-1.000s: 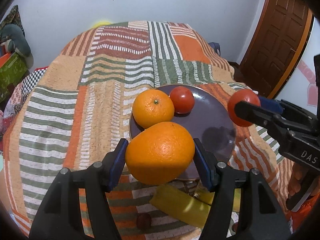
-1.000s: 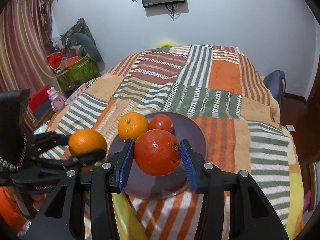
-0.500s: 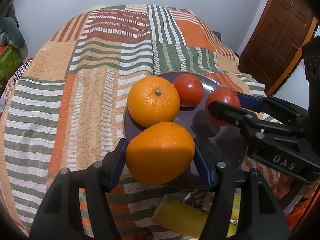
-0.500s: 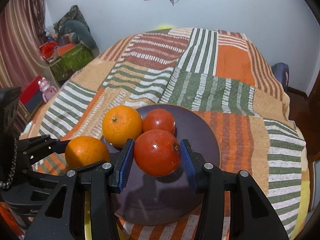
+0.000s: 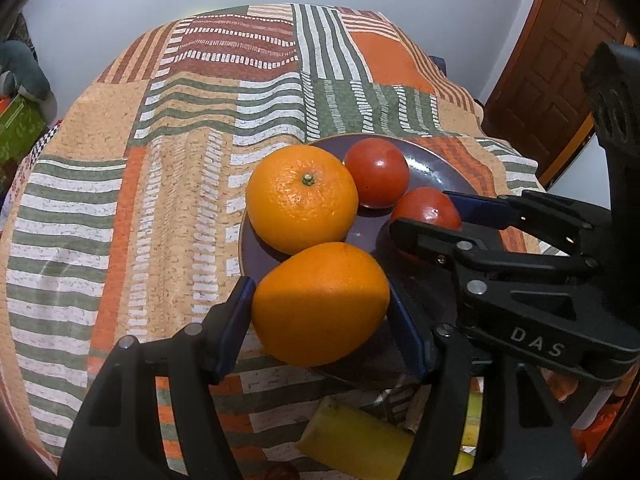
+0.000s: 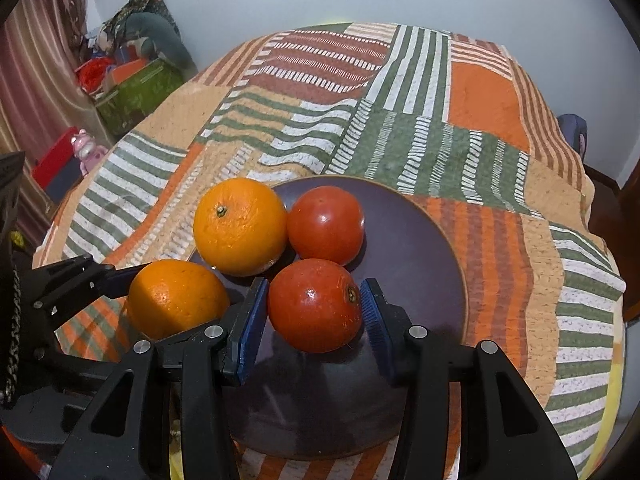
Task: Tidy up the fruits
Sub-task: 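Place the orange on the plate while the right tool sets the tomato beside it, then move both tools to the two pale green gourds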
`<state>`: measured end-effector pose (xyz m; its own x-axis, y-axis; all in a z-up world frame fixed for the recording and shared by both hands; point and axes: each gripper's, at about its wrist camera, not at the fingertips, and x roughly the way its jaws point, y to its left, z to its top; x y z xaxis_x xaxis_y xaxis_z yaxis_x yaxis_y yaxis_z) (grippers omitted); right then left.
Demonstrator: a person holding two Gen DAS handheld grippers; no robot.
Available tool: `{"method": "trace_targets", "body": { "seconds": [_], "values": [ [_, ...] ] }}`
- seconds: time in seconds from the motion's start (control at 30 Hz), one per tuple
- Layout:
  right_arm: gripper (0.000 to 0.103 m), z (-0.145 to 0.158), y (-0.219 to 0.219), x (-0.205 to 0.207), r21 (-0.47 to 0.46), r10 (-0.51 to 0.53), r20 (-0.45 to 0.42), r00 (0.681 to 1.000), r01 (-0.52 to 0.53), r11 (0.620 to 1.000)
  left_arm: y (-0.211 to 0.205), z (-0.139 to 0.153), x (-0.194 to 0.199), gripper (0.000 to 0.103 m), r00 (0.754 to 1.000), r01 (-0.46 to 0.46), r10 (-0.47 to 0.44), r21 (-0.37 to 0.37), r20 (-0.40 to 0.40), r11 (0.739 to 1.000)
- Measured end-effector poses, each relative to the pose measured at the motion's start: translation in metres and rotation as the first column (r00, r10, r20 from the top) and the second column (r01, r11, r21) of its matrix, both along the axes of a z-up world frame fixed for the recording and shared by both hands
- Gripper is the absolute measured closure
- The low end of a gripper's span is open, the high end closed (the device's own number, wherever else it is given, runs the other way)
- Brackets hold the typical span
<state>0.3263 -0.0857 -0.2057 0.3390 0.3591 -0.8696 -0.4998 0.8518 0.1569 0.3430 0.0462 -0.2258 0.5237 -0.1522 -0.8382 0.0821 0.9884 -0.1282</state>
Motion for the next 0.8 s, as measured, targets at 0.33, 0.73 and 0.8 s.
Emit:
{"method": "trace_targets", "body": {
  "seconds": [0.33,0.73,0.8],
  "values": [
    [0.056,0.02,-0.003,-0.005,0.01,0.006,0.027,1.0,-0.007,1.0,0.003,0.023,-0.013,0.032,0.998,-0.023,0.024,-0.008,0.054,1.0],
    [0.05,0.091,-0.019,-0.042,0.022,-0.003,0.18,0.984,-0.001,1.0,0.007,0.078,-0.061,0.017,0.986,-0.051,0.051,-0.005,0.162,0.999],
    [0.05,0.097,-0.024,-0.051,0.014,-0.006,0.193,0.981,0.003,1.0,0.005,0.08,-0.07,0.015,0.985,-0.042,0.041,0.005,0.166,0.999]
  ]
}}
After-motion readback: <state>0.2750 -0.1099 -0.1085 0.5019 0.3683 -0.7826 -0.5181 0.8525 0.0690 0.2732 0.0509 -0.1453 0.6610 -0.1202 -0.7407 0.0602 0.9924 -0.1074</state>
